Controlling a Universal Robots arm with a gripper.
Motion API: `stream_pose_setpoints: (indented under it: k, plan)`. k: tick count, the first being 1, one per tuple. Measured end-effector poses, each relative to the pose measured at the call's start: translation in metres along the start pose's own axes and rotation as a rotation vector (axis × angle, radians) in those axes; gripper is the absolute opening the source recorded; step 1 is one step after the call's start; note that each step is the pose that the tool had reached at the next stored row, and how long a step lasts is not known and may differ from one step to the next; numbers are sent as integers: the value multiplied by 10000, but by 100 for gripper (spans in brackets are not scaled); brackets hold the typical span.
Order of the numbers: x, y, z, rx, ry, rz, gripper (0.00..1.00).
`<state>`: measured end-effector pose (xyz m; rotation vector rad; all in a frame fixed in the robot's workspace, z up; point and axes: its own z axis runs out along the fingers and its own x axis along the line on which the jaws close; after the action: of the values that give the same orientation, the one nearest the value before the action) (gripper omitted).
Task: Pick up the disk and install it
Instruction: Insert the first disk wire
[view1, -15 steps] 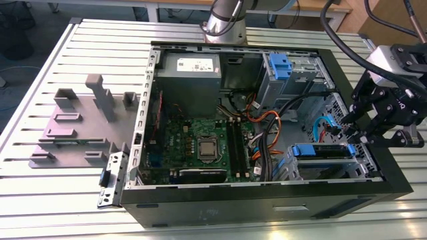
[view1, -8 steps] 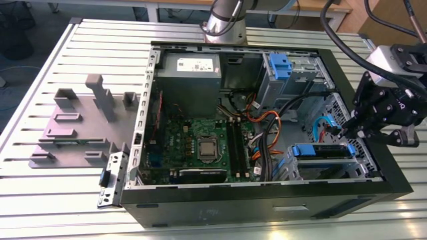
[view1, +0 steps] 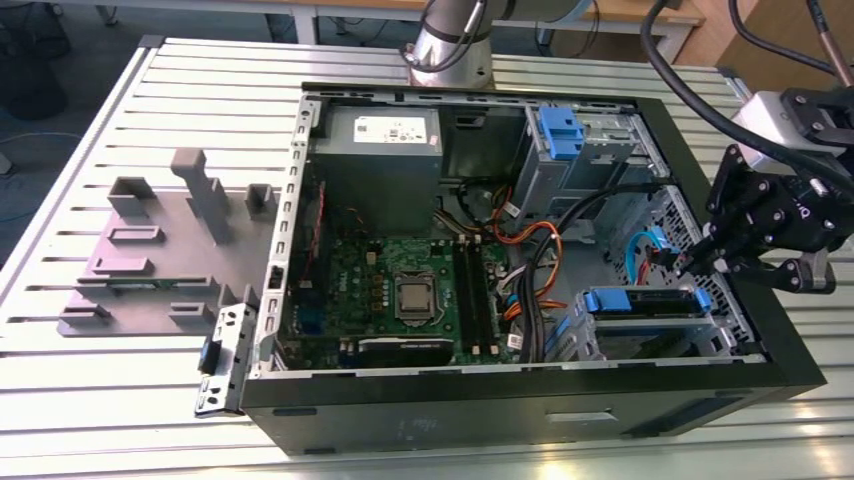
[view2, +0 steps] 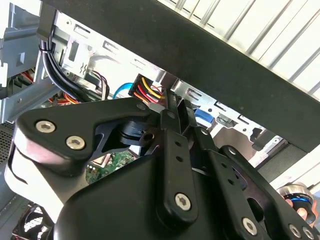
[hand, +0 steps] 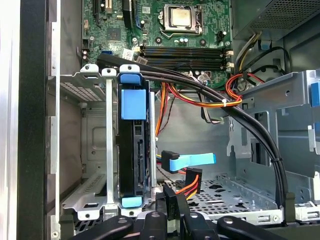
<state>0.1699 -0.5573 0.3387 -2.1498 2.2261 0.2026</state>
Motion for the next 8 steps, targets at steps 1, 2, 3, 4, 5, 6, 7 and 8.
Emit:
stream_pose_setpoints:
  k: [1,2,3,4,5,6,7,8]
  plan:
    - [0,0,0,0,0,0,20]
    - [0,0,0,0,0,0,20]
    - [0,0,1,0,0,0,20]
    - [0,0,1,0,0,0,20]
    - [0,0,1,0,0,1,20]
    - [0,0,1,0,0,0,20]
    - [0,2,2,1,-1,0,20]
    - [1,10,5,0,-7,-1,20]
